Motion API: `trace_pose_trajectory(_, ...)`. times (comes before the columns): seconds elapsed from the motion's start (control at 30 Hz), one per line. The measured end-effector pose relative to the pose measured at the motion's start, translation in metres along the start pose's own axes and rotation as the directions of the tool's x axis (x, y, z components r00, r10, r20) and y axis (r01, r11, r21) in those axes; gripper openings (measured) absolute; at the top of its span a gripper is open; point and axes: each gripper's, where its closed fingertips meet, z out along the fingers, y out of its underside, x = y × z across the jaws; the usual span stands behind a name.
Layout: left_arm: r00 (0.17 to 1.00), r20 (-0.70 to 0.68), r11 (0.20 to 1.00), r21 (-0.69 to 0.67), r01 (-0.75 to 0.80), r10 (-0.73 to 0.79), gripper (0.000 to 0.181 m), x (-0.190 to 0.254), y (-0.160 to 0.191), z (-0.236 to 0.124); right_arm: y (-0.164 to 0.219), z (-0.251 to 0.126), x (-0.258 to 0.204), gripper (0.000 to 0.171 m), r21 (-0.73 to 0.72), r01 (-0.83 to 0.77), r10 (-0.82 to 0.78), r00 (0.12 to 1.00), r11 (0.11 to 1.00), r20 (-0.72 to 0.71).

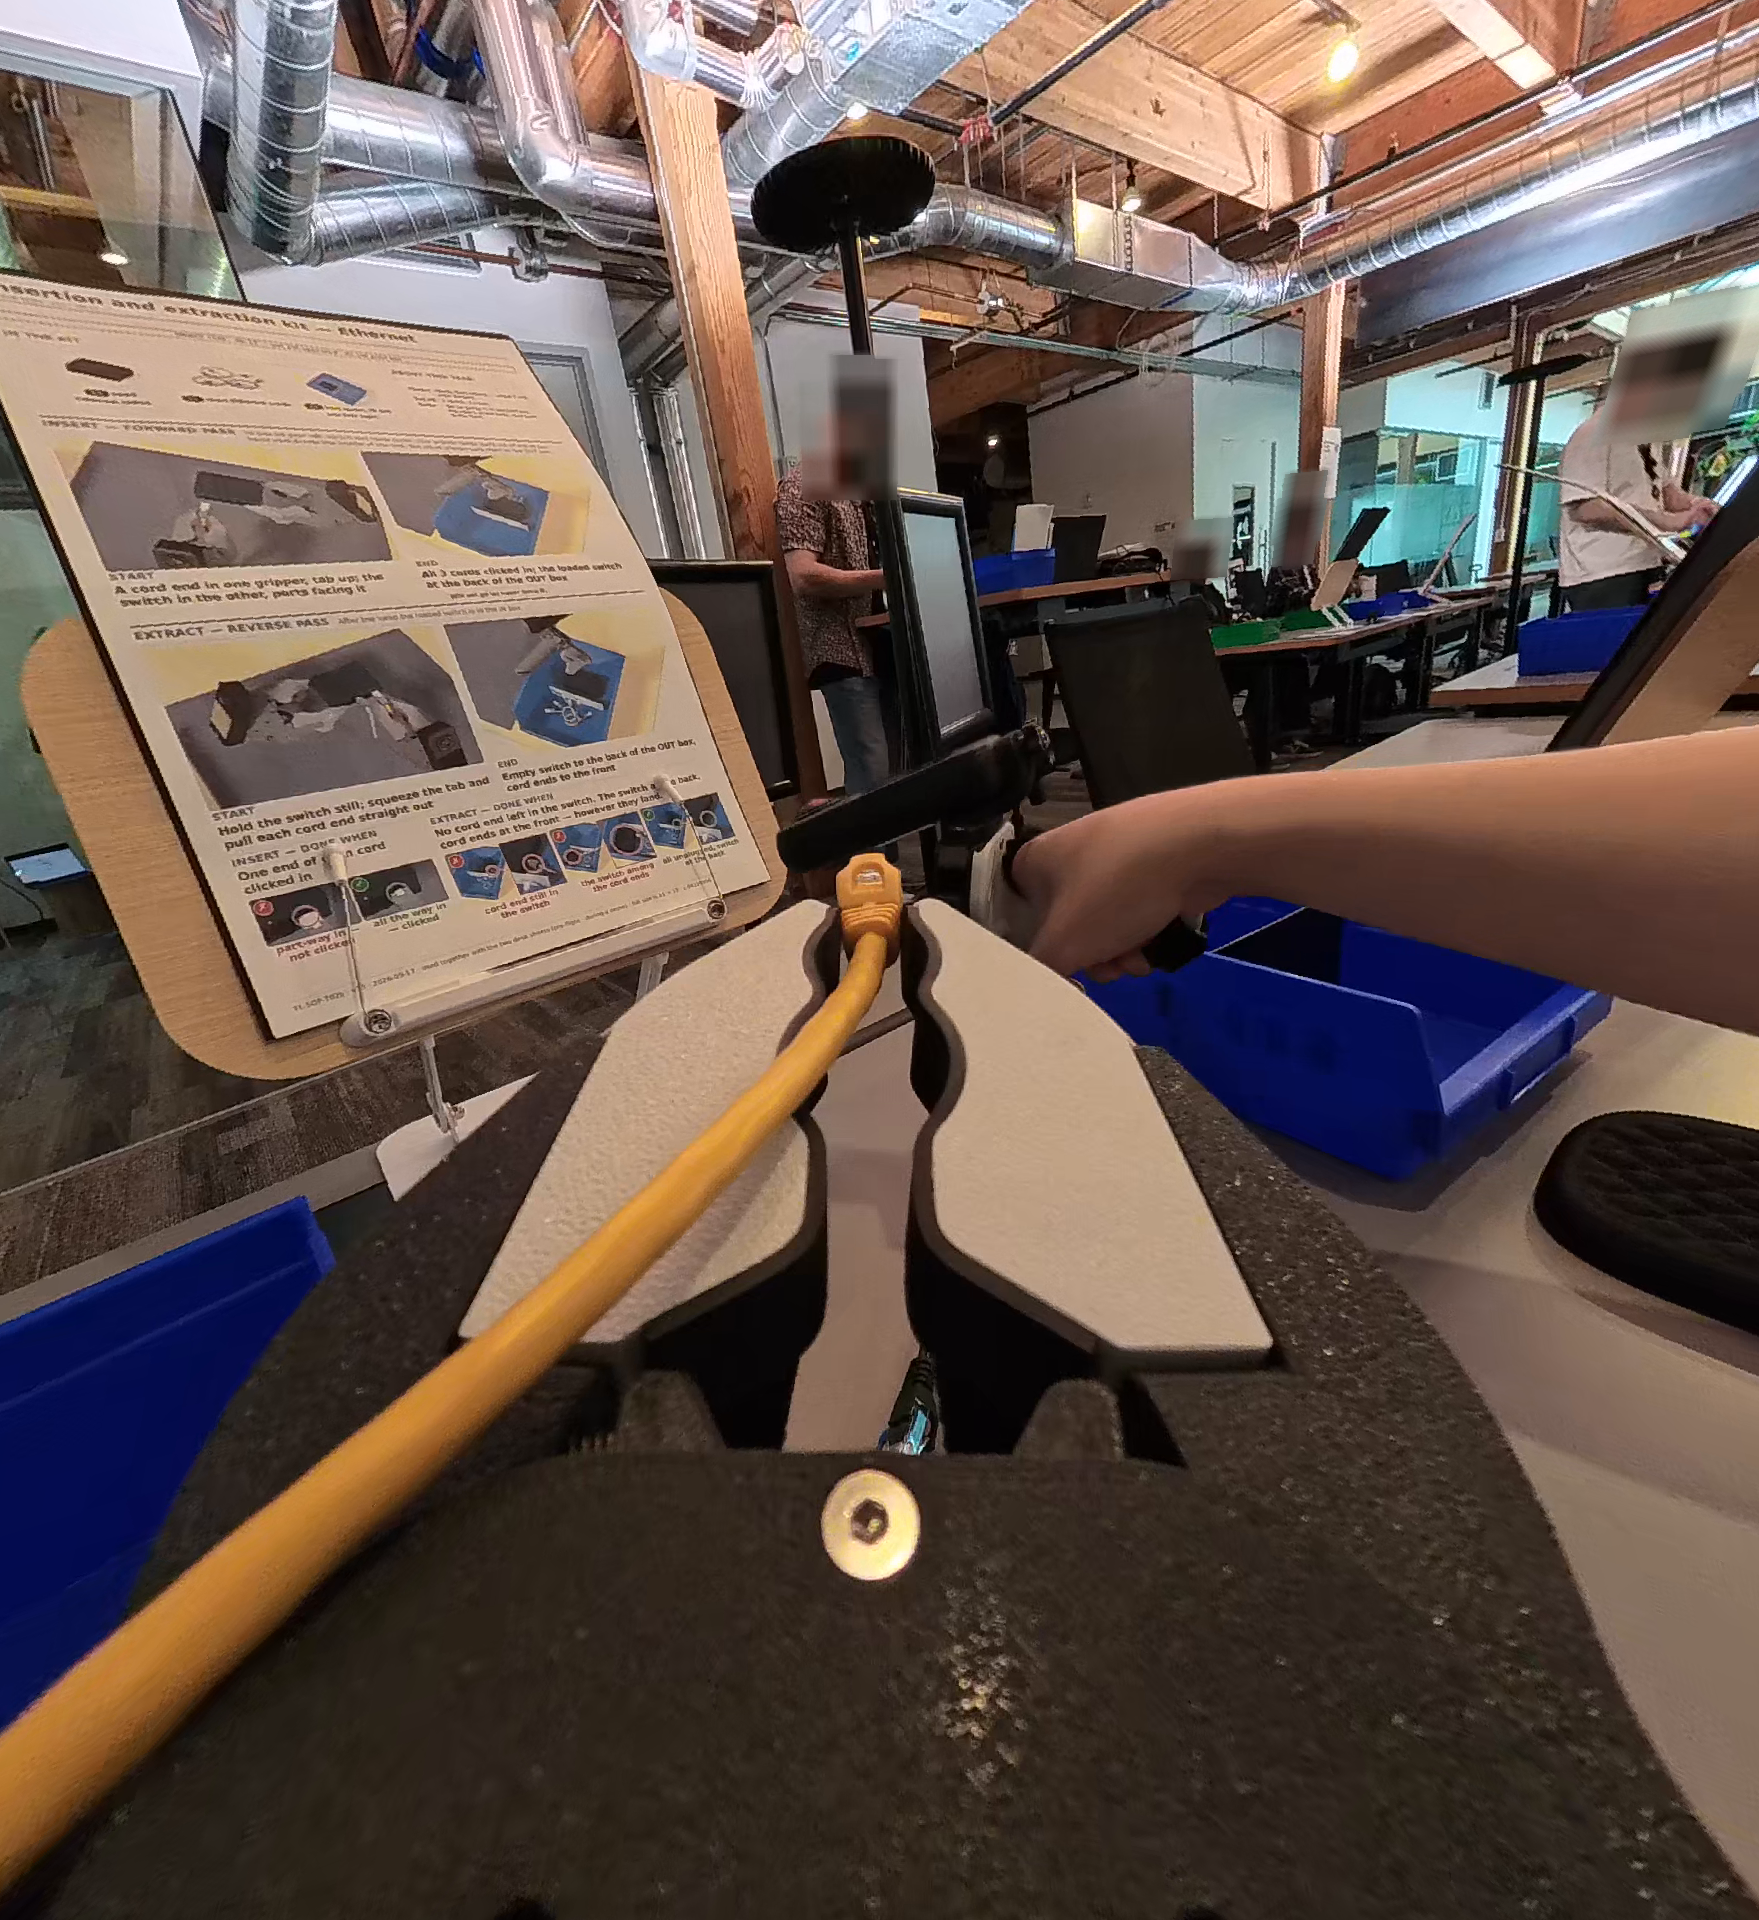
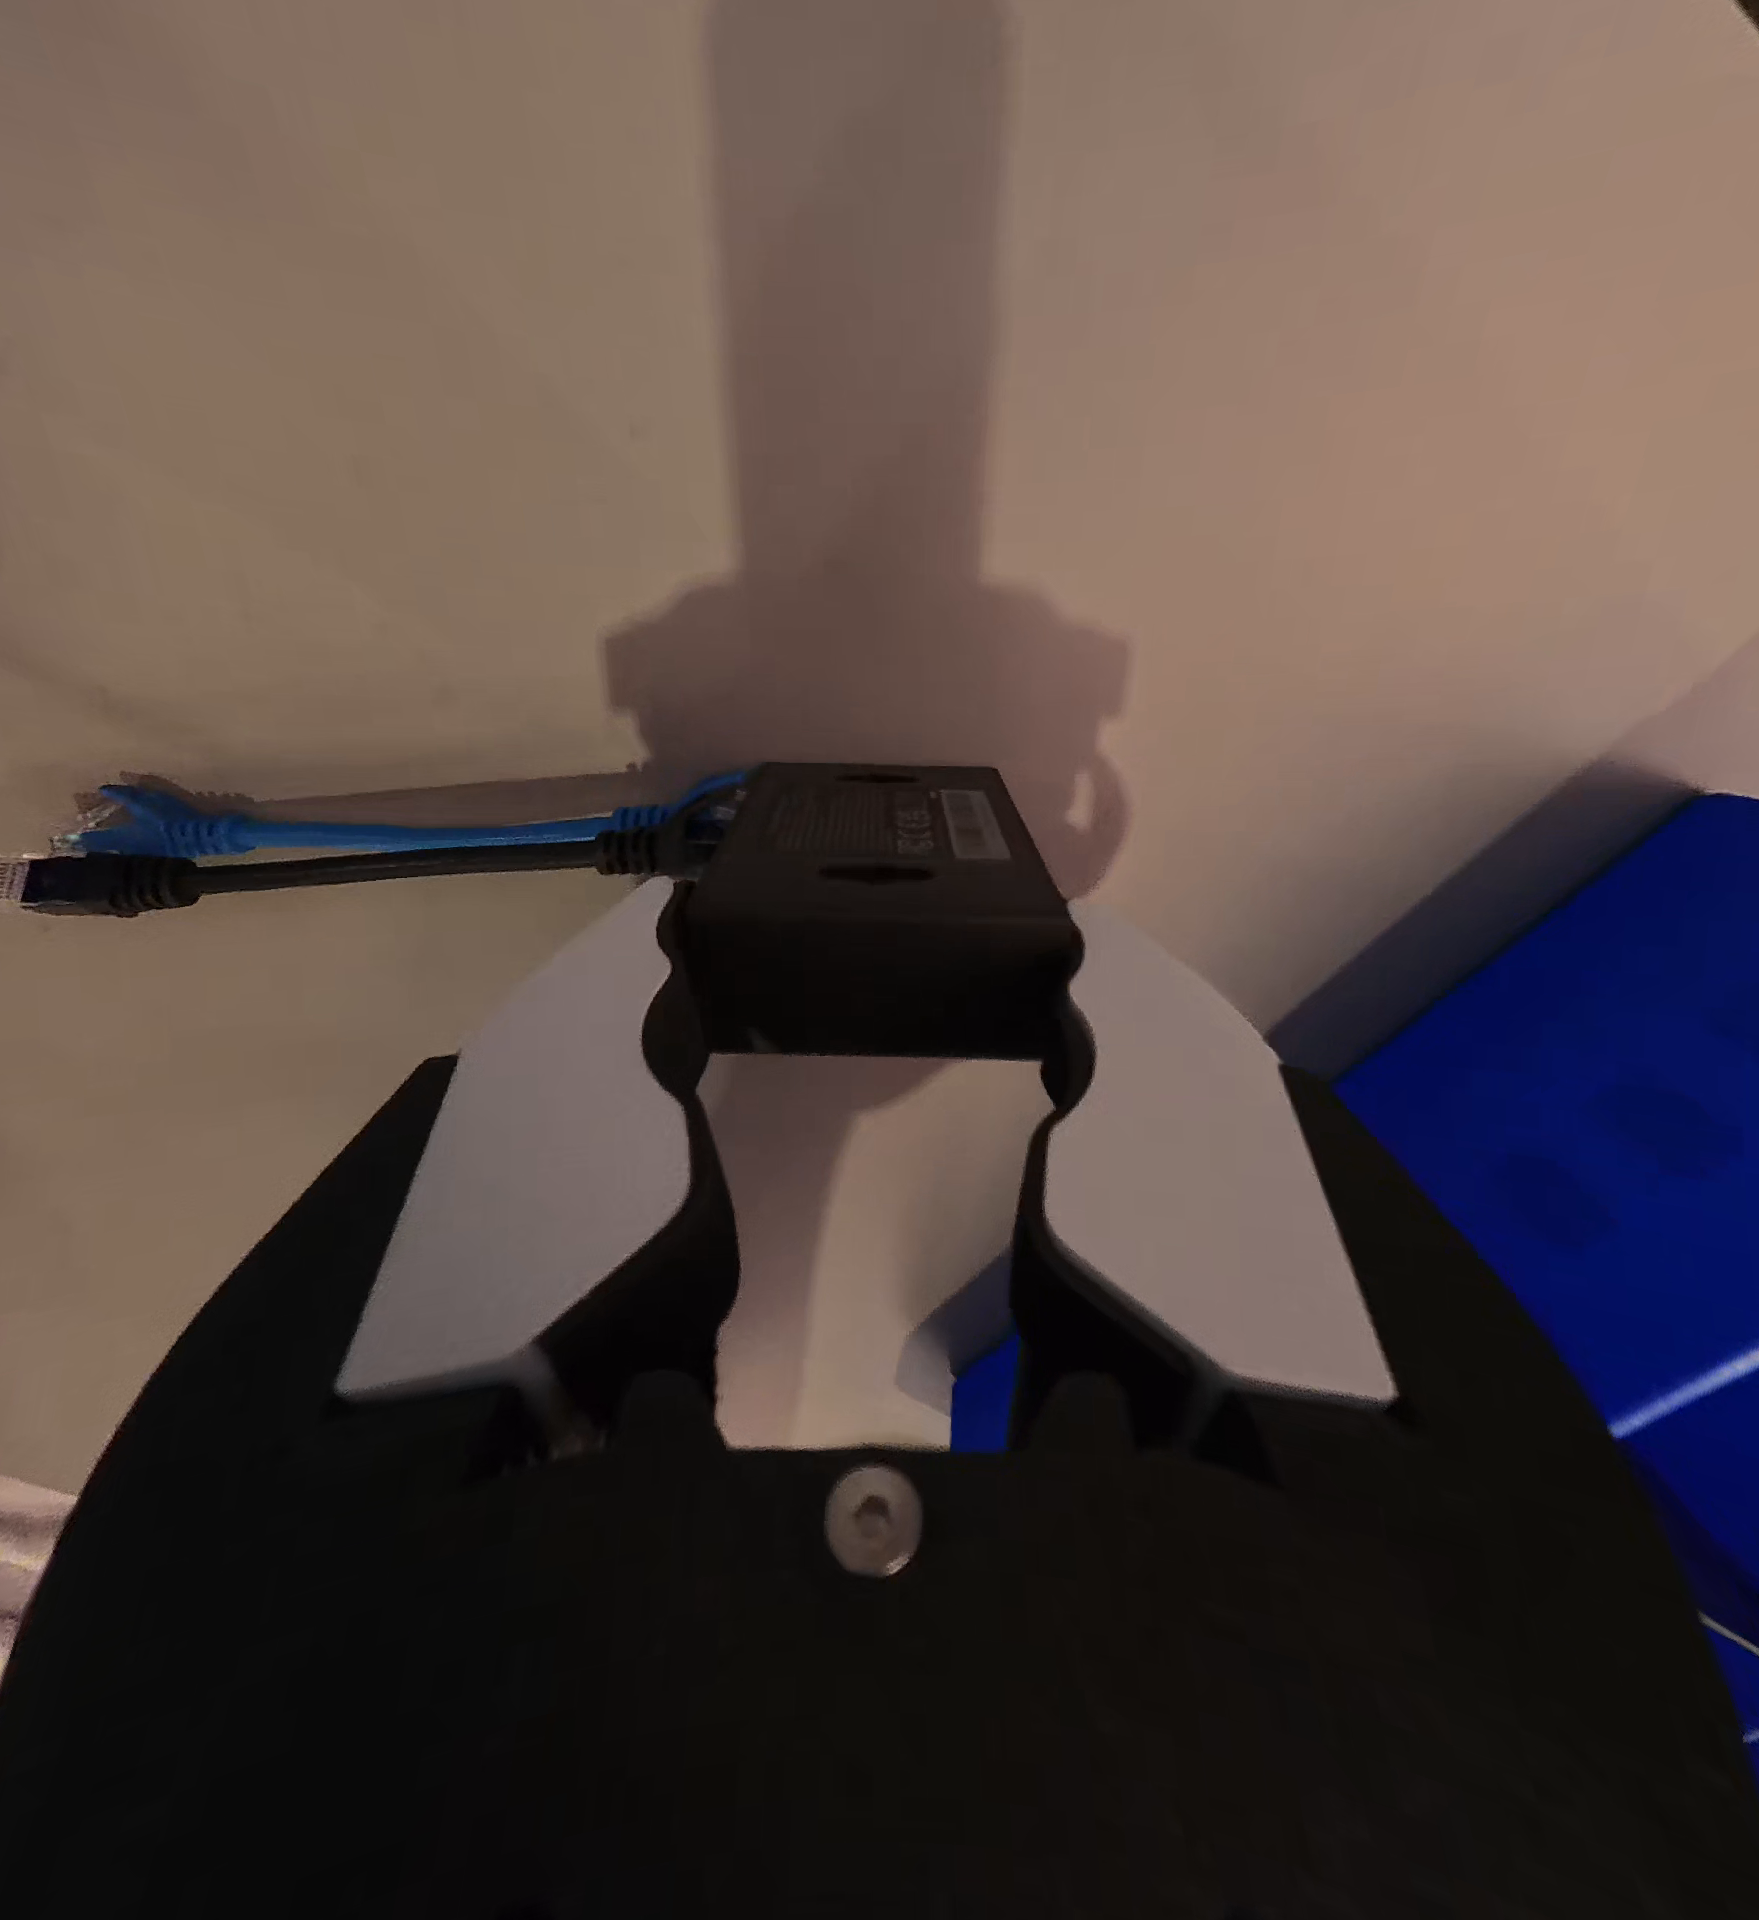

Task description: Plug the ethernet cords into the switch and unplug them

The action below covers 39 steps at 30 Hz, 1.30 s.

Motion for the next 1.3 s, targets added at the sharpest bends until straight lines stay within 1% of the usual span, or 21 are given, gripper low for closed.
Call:
trace_pose_trajectory(0.1,1.0,-0.002,1.0,-0.001,0.0,0.0,0.011,0.0,0.0,0.0,0.0,0.0,-0.001,0.061,0.003,-0.019,0.019,0.999,1.0,0.034)
trace_pose_trajectory(0.27,1.0,-0.008,1.0,-0.001,-0.006,0.006,0.01,0.002,0.0,0.0,0.0,0.001,-0.002,0.062,0.003,-0.018,0.018,0.999,1.0,0.043)
trace_pose_trajectory(0.37,1.0,-0.011,1.0,-0.003,-0.005,0.005,0.01,0.003,0.0,0.0,0.0,0.004,-0.002,0.066,-0.005,-0.029,0.03,0.998,1.0,0.061)
trace_pose_trajectory(0.43,1.0,-0.011,1.0,-0.005,-0.003,0.003,0.011,0.003,0.001,0.001,0.001,0.007,-0.004,0.069,-0.01,-0.04,0.04,0.995,0.999,0.087)
trace_pose_trajectory(0.5,1.0,-0.011,1.0,-0.006,-0.003,0.003,0.01,0.003,0.001,0.001,-0.002,0.006,-0.004,0.068,0.012,-0.045,0.044,0.993,0.999,0.111)
trace_pose_trajectory(0.63,1.0,-0.014,1.0,-0.012,-0.005,0.005,0.011,0.004,0.002,0.001,0.0,0.005,-0.006,0.066,0.008,-0.054,0.052,0.986,0.999,0.158)
trace_pose_trajectory(0.77,1.0,-0.015,1.0,-0.02,-0.014,0.014,0.011,0.006,0.004,0.002,-0.004,0.002,-0.011,0.066,0.047,-0.099,0.084,0.962,0.994,0.26)
trace_pose_trajectory(0.83,1.0,-0.015,0.999,-0.037,-0.008,0.007,0.011,0.005,0.008,0.004,-0.005,0.0,-0.015,0.065,0.063,-0.137,0.108,0.936,0.989,0.336)
trace_pose_trajectory(0.97,0.997,-0.048,0.995,-0.082,0.051,-0.055,0.01,0.013,0.019,0.009,-0.009,-0.003,-0.022,0.065,0.098,-0.21,0.142,0.873,0.973,0.467)
trace_pose_trajectory(1.07,0.997,-0.052,0.989,-0.136,0.056,-0.063,0.011,0.019,0.032,0.014,-0.012,-0.007,-0.033,0.065,0.119,-0.258,0.143,0.802,0.959,0.58)
trace_pose_trajectory(1.2,0.992,-0.054,0.973,-0.205,0.103,-0.116,0.011,0.022,0.051,0.022,-0.02,-0.016,-0.051,0.065,0.192,-0.334,0.103,0.695,0.923,0.712)
trace_pose_trajectory(1.3,0.988,-0.035,0.964,-0.228,0.139,-0.15,0.01,0.018,0.06,0.025,-0.027,-0.029,-0.069,0.065,0.274,-0.39,0.02,0.605,0.879,0.796)
